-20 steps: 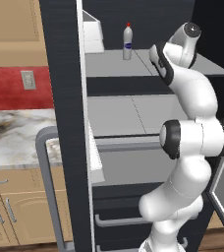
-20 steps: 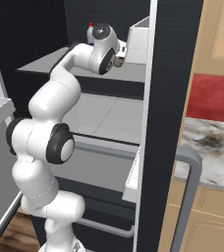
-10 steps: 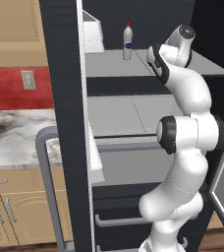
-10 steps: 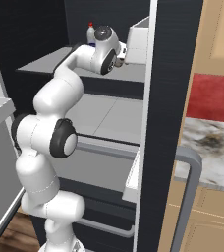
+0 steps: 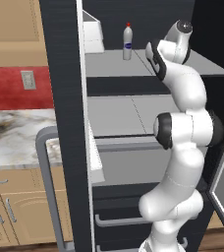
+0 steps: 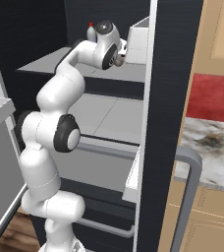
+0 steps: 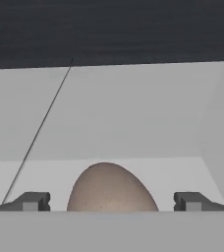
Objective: Pick the egg and butter from the fridge and place them by the bowl for mixing.
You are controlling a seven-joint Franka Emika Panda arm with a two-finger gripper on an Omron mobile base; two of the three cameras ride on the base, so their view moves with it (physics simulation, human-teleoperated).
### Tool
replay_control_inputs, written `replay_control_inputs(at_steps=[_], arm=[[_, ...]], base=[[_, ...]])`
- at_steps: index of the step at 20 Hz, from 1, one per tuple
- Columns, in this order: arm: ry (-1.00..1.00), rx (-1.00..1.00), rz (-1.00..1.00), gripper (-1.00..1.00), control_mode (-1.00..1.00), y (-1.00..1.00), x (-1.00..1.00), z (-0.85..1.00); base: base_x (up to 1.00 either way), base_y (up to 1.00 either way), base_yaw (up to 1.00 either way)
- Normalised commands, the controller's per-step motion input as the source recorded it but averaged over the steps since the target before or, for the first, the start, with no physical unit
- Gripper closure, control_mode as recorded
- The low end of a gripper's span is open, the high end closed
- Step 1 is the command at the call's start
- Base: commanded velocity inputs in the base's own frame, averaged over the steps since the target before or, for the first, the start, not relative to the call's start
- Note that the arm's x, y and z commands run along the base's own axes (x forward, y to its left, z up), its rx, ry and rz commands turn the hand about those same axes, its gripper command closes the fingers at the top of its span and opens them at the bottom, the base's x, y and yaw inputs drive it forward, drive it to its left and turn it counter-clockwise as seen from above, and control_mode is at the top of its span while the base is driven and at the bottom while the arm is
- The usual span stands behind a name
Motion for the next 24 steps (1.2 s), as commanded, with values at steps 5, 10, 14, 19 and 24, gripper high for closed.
replay_control_inputs(at_steps=[5,10,14,19,24], arm=[[0.00,0.00,0.00,1.00,-1.00,0.00,-0.01,-0.28],[0.00,0.00,0.00,1.00,-1.00,0.00,0.00,-0.39],[-0.01,0.00,0.00,1.00,-1.00,-0.01,-0.19,-0.33],[-0.19,0.00,0.02,1.00,-1.00,0.00,-0.65,-0.03],[-0.08,0.00,0.00,1.00,-1.00,0.02,-0.81,-0.04]], base=[[0.00,0.00,0.00],[0.00,0.00,0.00],[0.00,0.00,0.00],[0.00,0.00,0.00],[0.00,0.00,0.00]])
